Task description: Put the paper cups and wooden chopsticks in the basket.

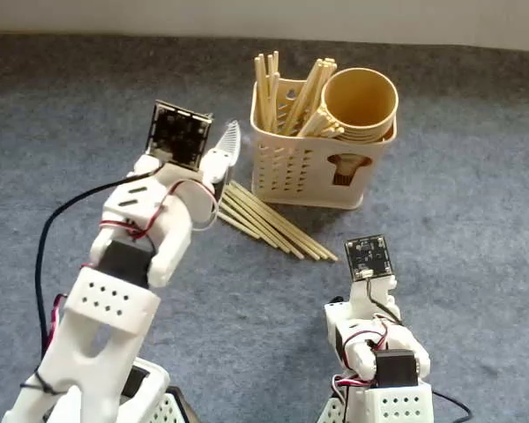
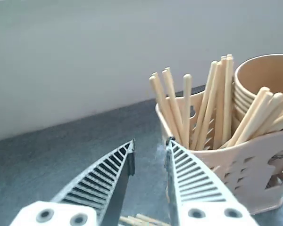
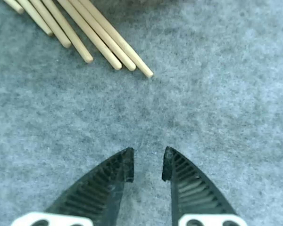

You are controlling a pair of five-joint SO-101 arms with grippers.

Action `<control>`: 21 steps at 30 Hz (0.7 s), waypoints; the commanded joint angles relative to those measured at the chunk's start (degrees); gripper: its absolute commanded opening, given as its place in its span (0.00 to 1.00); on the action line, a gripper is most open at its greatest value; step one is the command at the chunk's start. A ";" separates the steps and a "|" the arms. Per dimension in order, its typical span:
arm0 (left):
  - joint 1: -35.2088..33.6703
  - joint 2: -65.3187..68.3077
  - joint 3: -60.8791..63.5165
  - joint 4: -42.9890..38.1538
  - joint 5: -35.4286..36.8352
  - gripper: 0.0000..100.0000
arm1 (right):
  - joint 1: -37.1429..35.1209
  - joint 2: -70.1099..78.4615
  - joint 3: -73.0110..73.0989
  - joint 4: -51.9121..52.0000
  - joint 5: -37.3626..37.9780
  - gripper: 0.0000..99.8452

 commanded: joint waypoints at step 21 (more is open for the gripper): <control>-14.64 2.24 -19.91 44.48 0.18 0.12 | -0.13 -0.57 6.73 0.31 0.62 0.12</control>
